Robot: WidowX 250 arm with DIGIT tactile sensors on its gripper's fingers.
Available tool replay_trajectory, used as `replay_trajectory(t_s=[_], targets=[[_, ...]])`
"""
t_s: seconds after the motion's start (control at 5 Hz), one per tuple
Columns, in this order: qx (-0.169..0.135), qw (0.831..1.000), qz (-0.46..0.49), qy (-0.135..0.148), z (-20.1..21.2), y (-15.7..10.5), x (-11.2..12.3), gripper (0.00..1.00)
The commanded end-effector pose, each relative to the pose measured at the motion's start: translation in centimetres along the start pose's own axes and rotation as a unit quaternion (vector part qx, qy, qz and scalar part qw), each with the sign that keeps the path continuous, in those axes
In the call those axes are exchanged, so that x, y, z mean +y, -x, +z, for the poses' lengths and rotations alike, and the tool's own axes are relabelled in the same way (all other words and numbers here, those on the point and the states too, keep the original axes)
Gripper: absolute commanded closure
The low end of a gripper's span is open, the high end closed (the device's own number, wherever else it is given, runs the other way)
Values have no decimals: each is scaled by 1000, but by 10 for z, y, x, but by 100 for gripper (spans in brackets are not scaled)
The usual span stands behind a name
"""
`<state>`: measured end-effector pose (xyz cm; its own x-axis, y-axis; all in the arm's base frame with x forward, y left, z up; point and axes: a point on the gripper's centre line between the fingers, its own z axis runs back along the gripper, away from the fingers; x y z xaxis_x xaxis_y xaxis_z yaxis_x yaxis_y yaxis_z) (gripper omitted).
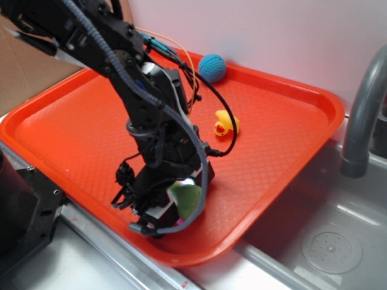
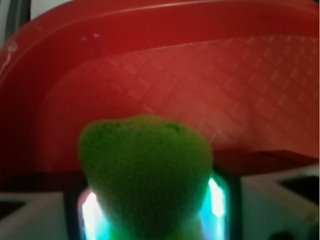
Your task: Grab the green animal.
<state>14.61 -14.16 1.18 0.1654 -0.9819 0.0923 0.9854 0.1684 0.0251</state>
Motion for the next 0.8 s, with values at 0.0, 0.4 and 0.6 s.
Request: replay_trajectory(t_s=[0.0, 0.4, 0.6], targets=[[32, 980, 196, 10, 40, 53, 13, 100], [30, 901, 432, -6, 102, 110, 27, 100], [28, 840, 541, -17, 115, 124, 22, 100]])
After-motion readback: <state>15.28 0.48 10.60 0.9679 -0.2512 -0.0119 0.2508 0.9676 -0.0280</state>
